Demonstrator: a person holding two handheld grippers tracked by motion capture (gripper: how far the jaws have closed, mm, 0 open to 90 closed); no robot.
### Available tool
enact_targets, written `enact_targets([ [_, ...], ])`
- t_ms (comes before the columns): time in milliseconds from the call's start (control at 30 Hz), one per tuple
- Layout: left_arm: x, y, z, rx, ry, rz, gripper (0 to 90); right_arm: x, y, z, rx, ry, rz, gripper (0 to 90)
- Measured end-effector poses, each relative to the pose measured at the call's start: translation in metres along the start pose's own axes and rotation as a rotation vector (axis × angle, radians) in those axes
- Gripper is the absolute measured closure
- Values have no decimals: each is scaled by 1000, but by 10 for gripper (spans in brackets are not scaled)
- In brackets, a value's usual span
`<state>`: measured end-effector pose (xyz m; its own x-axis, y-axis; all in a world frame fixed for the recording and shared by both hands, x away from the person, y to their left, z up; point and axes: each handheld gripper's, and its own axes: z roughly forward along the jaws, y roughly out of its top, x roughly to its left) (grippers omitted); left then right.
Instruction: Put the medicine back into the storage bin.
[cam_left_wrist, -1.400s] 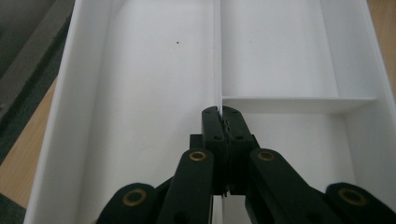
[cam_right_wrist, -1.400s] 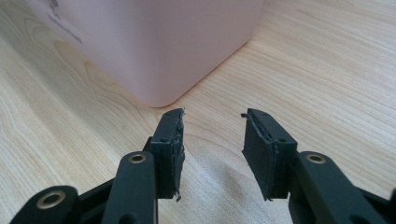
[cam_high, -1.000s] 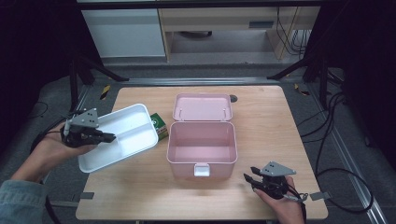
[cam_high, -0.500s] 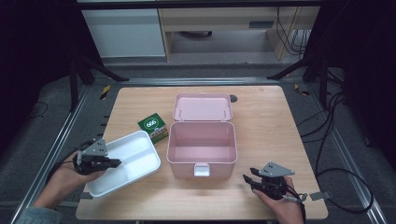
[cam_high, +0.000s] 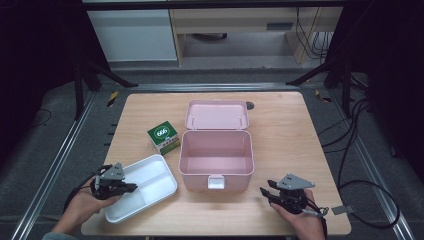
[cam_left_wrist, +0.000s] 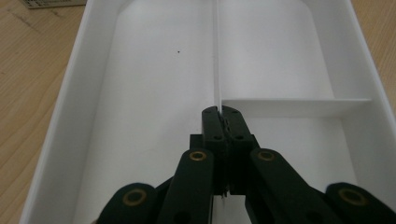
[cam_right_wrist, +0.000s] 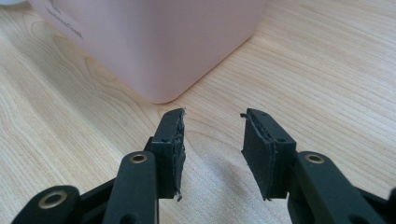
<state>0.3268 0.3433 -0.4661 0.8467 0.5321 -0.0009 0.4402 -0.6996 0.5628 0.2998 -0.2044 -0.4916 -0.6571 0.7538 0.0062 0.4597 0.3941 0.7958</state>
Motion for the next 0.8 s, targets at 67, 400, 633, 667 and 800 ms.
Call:
enact_targets([
  [67, 0, -1, 3, 4, -2, -4, 895, 0, 0, 0, 0, 1, 0, 583],
  [400, 0, -3, 9, 10, 1, -23, 894, 0, 0, 1, 3, 1, 7, 558],
  [633, -2, 1, 12, 52, 19, -21, 890, -1, -1, 2, 11, -2, 19, 495],
  [667, -2, 2, 13, 54, 25, -33, 887, -1, -1, 2, 13, -1, 23, 471],
  [800, -2, 4, 7, 14, 41, -64, 803, 0, -1, 3, 15, -5, 21, 424],
])
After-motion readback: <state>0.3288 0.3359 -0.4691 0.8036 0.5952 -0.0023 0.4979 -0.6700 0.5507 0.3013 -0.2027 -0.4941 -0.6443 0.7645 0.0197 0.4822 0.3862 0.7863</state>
